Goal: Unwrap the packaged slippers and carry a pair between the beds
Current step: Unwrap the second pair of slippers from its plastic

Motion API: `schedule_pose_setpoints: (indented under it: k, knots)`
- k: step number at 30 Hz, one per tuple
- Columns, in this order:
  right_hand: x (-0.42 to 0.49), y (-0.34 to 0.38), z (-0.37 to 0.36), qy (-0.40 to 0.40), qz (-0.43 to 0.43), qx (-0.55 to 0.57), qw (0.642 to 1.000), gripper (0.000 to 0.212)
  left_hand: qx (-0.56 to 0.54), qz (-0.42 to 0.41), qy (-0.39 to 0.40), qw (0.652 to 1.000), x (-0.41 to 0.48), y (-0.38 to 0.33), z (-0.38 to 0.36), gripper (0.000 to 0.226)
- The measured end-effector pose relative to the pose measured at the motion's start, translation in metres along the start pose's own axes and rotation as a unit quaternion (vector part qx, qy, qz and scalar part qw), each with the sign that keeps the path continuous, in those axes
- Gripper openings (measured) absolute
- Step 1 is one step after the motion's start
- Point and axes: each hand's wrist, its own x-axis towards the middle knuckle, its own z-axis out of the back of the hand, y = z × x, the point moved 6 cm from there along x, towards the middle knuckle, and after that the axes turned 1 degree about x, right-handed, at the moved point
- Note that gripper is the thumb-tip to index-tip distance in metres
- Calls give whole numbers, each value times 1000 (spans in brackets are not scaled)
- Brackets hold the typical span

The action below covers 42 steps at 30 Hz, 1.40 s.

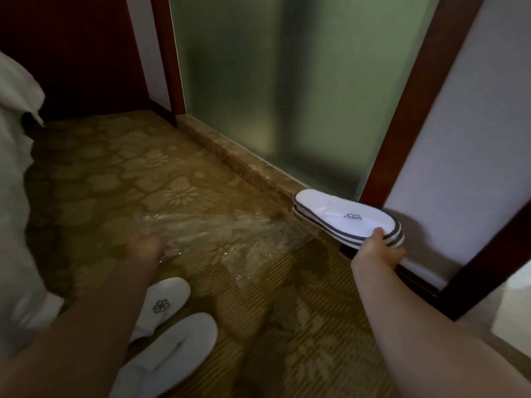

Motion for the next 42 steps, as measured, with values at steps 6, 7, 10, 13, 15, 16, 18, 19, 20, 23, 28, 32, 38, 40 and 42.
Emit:
schedule_pose_setpoints:
  k: [6,7,10,13,15,16,18,19,20,23,28,32,38,40,42]
  knots:
    - [-6,-12,-16,55,-20,57,997,61,-89,28,86,992,-9,1,-39,30]
    - [-6,-14,-20,69,-21,62,995,61,-80,35,108,990,-11,2,-48,29]
    - [-6,-21,-31,105,-24,58,993,61,-37,60,193,979,-25,12,-83,19]
    - [-3,-29,-38,117,-33,59,991,60,1,65,243,968,-47,26,-118,15]
    - [1,-34,-40,111,-33,46,992,59,18,79,263,961,-59,40,-140,17]
    - [5,-37,-40,104,-30,31,994,58,21,95,271,958,-62,47,-151,22]
    - [16,-43,-40,97,-30,13,995,57,24,113,292,950,-69,56,-174,27]
    - [21,-46,-40,97,-34,9,995,57,22,112,304,946,-72,58,-183,29]
    - [26,-49,-40,98,-38,6,994,56,11,103,308,946,-71,60,-193,30]
    - [40,-55,-36,100,-45,-3,994,57,11,88,275,957,-68,72,-204,25]
    - [62,-70,-33,96,-67,-8,993,59,87,126,312,938,-83,114,-215,29]
    - [75,-78,-32,93,-76,-30,992,61,217,219,404,861,-101,150,-219,38]
    - [79,-89,-35,97,-89,-39,990,59,373,213,417,801,-108,164,-227,30]
    - [79,-91,-36,104,-94,-29,990,57,390,208,401,803,-107,166,-227,25]
    - [79,-91,-37,109,-92,-28,989,55,409,209,399,794,-107,168,-225,27]
